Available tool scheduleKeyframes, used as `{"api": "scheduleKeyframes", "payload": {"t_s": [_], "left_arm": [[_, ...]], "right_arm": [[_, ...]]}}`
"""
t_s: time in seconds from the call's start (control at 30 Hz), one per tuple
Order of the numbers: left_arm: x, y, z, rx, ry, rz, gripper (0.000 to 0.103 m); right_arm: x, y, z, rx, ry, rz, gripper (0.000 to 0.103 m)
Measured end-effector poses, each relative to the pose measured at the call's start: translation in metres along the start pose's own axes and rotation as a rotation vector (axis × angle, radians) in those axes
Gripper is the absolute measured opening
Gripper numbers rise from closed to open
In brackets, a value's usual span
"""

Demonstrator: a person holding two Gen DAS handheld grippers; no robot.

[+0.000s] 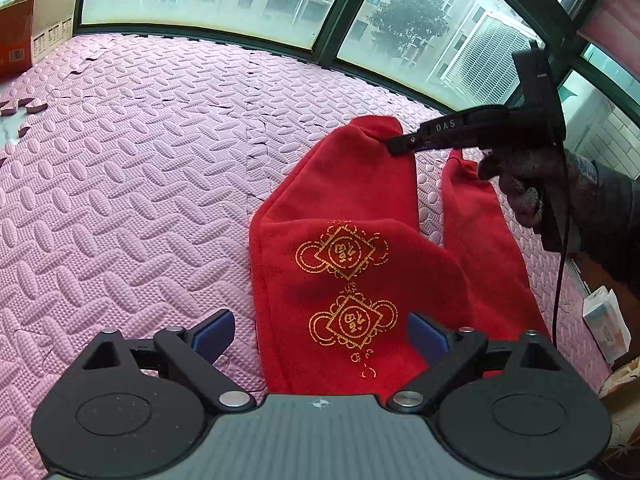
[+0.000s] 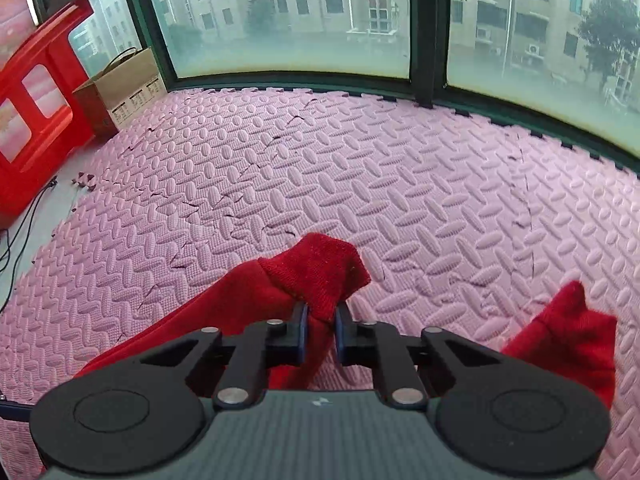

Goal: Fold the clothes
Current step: 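Grasp a leg cuff with the right tool and pull it straight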

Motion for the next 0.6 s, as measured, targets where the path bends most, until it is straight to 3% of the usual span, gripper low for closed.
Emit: {"api": "scheduleKeyframes", "payload": {"t_s": [0.07, 0.13, 0.17, 0.2, 0.37, 0.6], "left_arm": [[0.001, 0.002, 0.001, -0.003, -0.002, 0.008, 0.094], [0.0, 0.005, 0.004, -0.007, -0.008, 0.016, 0.094], [0.0, 0.006, 0.005, -0.01, -0.012, 0.019, 0.094], [-0.001, 0.008, 0.007, -0.012, -0.018, 0.023, 0.094], [-0.003, 0.012, 0.017, -0.013, -0.043, 0.046, 0.091], [0.012, 0.006, 0.049, -0.007, -0.05, 0.084, 0.075]], "right_arm": [[-0.003, 0.009, 0.019, -0.045, -0.051, -0.051, 0.013], [-0.001, 0.011, 0.031, -0.058, -0.069, -0.074, 0.021], [0.001, 0.012, 0.037, -0.064, -0.078, -0.085, 0.032], [0.002, 0.014, 0.043, -0.071, -0.087, -0.096, 0.035], [0.008, 0.016, 0.042, -0.083, -0.05, -0.079, 0.034], [0.011, 0.013, 0.016, -0.077, 0.047, 0.012, 0.035]]}}
Point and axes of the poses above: each gripper's, at about its wrist camera, not at the fingertips, and x roughly the way its jaws point, y to its left, z to its top, the point moved 2 cm from there along x, roughly the way its jaws point, and after that the axes turned 14 degrees about y, right-handed, at the moved point
